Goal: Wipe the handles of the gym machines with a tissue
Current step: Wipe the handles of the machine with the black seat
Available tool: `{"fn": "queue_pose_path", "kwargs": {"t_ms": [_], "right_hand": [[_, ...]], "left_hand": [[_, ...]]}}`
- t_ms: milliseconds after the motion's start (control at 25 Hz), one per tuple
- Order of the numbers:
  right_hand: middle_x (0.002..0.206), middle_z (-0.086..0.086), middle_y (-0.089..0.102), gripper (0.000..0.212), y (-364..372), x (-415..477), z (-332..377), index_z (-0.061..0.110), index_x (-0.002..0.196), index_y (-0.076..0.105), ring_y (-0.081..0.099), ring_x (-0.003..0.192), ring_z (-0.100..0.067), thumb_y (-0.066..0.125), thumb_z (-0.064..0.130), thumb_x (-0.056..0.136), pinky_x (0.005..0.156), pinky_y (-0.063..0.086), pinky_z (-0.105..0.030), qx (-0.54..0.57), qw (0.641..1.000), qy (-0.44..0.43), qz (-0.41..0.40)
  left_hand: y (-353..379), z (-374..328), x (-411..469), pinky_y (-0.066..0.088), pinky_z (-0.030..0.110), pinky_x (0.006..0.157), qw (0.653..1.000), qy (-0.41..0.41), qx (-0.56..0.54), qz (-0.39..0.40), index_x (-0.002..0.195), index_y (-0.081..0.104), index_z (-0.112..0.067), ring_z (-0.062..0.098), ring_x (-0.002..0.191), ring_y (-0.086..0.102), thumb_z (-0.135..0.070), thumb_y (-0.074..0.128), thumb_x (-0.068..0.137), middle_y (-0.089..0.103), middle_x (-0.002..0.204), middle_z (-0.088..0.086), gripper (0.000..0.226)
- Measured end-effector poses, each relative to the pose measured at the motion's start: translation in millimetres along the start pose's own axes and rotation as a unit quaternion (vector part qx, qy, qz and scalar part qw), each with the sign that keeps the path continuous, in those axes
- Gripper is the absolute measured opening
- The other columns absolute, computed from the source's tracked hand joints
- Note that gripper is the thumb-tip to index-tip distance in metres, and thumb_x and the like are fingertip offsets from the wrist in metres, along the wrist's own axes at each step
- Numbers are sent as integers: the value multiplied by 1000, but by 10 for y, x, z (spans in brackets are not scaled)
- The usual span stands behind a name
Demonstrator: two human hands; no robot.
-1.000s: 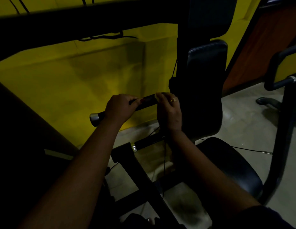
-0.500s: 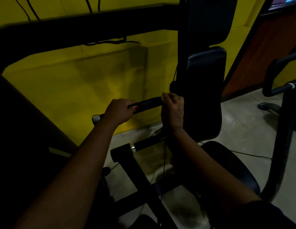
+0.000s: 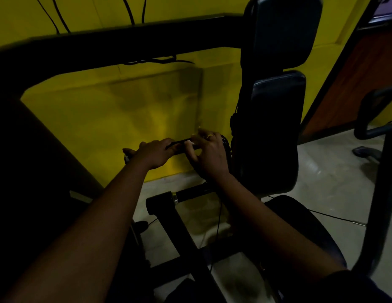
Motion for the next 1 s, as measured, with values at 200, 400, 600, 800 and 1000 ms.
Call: {"fn": "queue_pose_path", "kwargs": {"t_ms": [200,400,600,800,1000], "right_hand": [[108,-17,68,40,262,-111,99,6,110,70,60,93,-37,67,-12,74,70,51,-34,12,996,-61,63],[101,-19,67,46,-136,-31,-411,4,117,67,57,92,-40,55,-14,76,70,49,-35,-54,997,53,-33],[98,-24,61,42,261,-139,92,2,105,70,57,84,-39,57,-17,70,60,46,-32,-20,999,10,27],[95,-15,64,38,38,-87,-86,12,104,72,54,80,-34,42,3,81,64,47,-34,-87,994,-63,-20],[93,-22,60,38,259,-251,39,3,107,71,58,78,-37,63,-14,74,59,47,-30,-12,995,75,-59]], "left_hand": [[-12,-12,-40,28,43,98,1000,-13,-18,-1,142,42,-32,35,126,41,-62,29,97,51,138,7,56],[49,104,-18,23,53,103,999,-44,-21,12,143,35,-41,38,130,31,-63,23,97,46,138,10,53],[59,180,33,6,61,112,994,-60,-83,30,142,36,-48,33,144,18,-57,26,100,31,156,-3,44],[16,350,63,26,58,111,967,-39,-252,6,103,64,-46,30,125,47,-33,50,99,57,133,4,19],[20,444,87,33,57,108,966,-39,-255,-33,93,61,-67,21,115,58,-56,63,78,69,115,-12,19]]}}
Point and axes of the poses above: each hand's wrist, its own x-axis towards the middle knuckle, its own y-axis out of the palm, z = x × y, the point moved 9 cm from there along x, towards the middle knuckle
